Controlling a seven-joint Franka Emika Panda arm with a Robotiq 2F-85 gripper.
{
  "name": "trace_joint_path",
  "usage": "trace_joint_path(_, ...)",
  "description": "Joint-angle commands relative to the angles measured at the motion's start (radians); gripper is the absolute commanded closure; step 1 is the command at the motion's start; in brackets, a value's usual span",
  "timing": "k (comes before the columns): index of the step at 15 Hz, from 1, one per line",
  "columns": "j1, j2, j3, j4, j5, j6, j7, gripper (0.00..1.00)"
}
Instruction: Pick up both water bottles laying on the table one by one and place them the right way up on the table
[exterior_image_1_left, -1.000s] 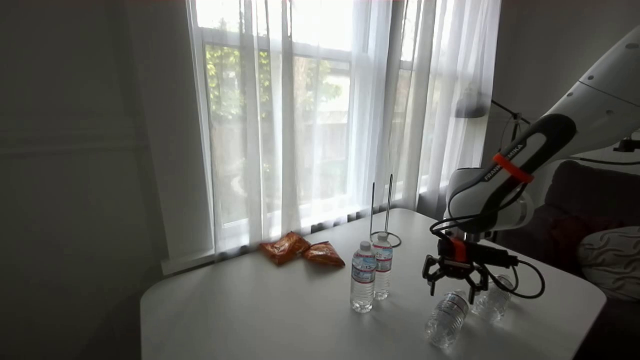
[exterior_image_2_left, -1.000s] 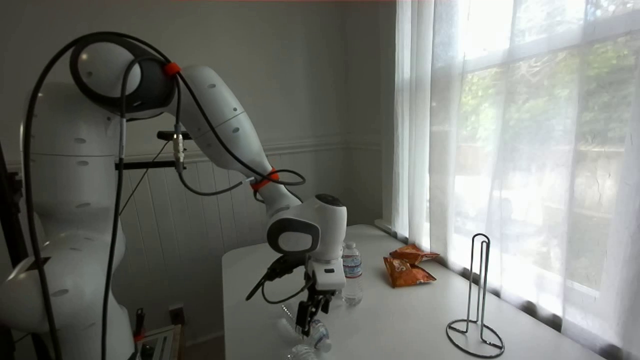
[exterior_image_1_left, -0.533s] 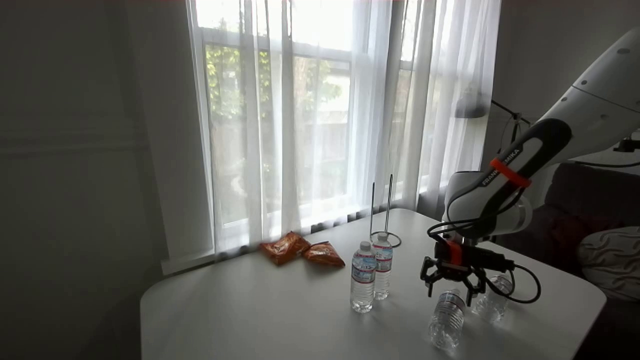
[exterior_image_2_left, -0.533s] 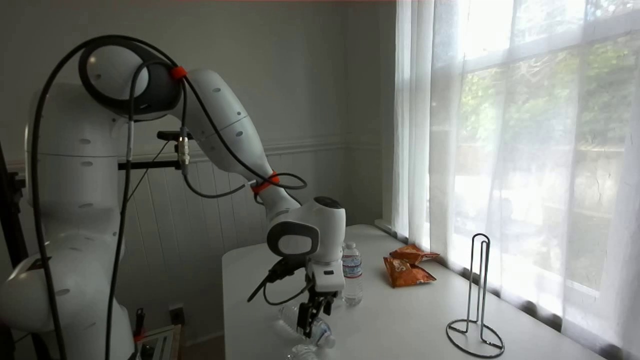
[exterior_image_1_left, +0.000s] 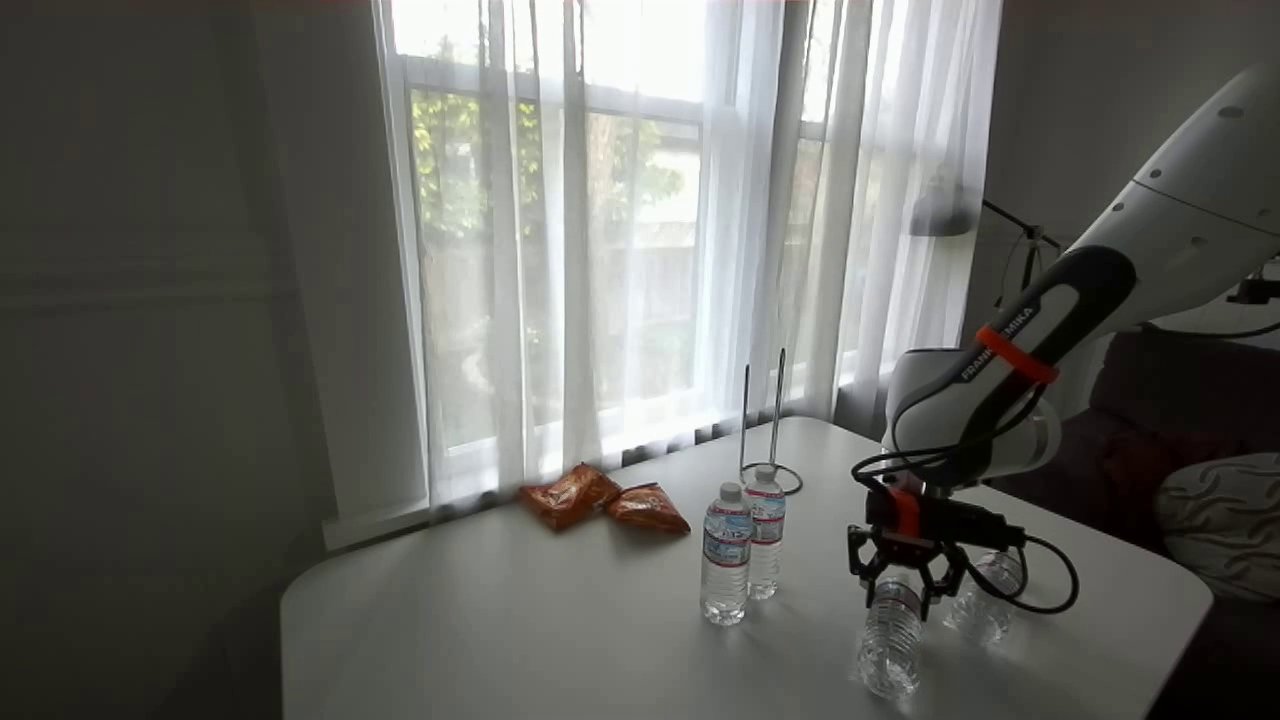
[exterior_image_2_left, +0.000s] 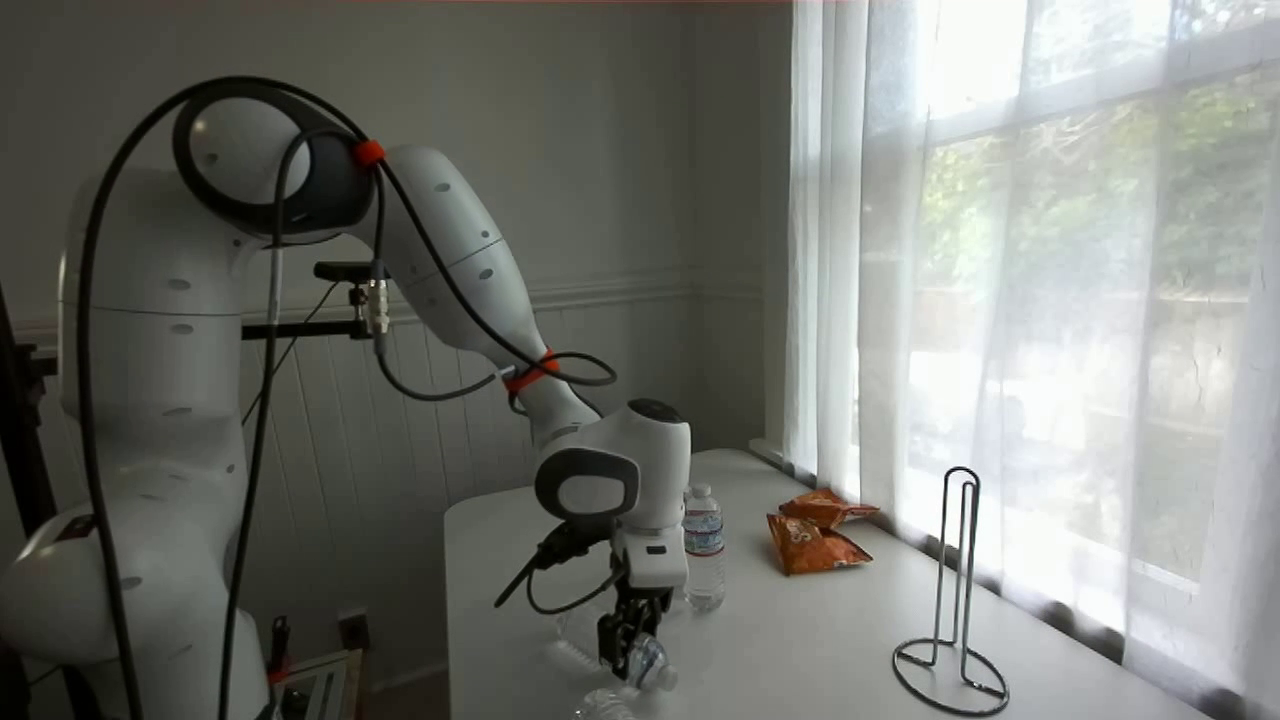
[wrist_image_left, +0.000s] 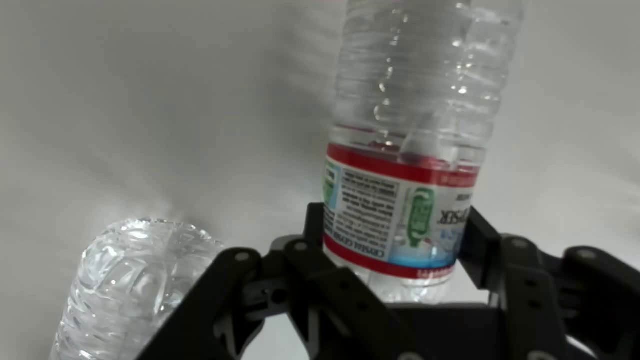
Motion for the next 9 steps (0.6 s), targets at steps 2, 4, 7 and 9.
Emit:
trace_joint_path(2, 0.022, 0.011, -0.018, 0.024, -0.054, 0.011, 0.073, 0.62)
trace_joint_path(4, 0.031, 0.000, -0.025, 0.034, -0.088, 0.001, 0.107, 0.71)
trace_joint_path(7, 0.036, -0.009, -0.029, 0.054, -0.125, -0.016, 0.126, 0.73)
trace_joint_path(9, 0.038, -0.027, -0.024, 0.062, -0.134, -0.036, 0.129, 0.78)
